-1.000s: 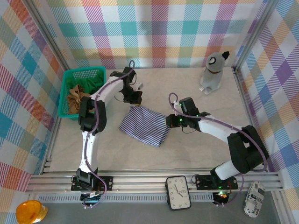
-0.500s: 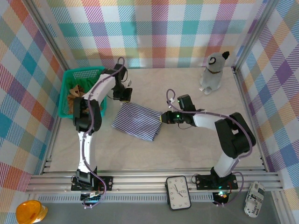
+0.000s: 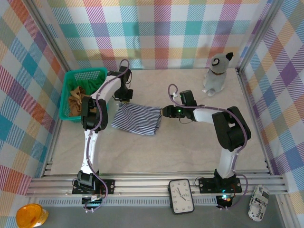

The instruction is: Fold and stack the tank tops

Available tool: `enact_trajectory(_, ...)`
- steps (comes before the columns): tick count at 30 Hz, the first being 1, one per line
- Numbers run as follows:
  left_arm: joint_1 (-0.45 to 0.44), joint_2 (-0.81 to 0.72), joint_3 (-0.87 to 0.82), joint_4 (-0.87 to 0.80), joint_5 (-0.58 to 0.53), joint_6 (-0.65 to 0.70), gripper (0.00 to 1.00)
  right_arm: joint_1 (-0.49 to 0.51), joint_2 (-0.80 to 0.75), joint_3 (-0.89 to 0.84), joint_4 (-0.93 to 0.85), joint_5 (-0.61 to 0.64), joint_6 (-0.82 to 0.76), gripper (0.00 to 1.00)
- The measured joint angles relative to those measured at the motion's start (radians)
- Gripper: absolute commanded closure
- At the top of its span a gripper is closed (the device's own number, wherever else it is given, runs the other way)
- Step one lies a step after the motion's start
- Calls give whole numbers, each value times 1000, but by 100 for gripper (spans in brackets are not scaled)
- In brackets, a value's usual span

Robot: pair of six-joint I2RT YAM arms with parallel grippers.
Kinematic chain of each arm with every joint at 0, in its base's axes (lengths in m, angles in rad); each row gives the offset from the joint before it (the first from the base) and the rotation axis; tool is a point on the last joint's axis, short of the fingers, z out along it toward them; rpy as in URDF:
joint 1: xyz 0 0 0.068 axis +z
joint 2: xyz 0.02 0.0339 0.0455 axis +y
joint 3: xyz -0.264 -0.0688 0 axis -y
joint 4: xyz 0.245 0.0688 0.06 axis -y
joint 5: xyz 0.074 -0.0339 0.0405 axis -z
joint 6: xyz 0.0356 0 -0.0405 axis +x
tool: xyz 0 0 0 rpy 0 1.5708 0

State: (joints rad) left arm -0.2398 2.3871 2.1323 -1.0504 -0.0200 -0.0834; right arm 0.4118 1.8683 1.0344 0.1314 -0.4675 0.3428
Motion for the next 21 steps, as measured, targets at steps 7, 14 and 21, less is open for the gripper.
enact_trajectory(7,0,-45,-46,-13,-114,-15,63,92,-115,10,-95,131,-55,46)
enact_trajectory(14,-3,-246,-223,-18,-183,-53,53,207,-27,121,-103,206,-89,46)
enact_trajectory(21,-20,-310,-352,19,-172,-76,52,210,134,199,-173,273,-120,49)
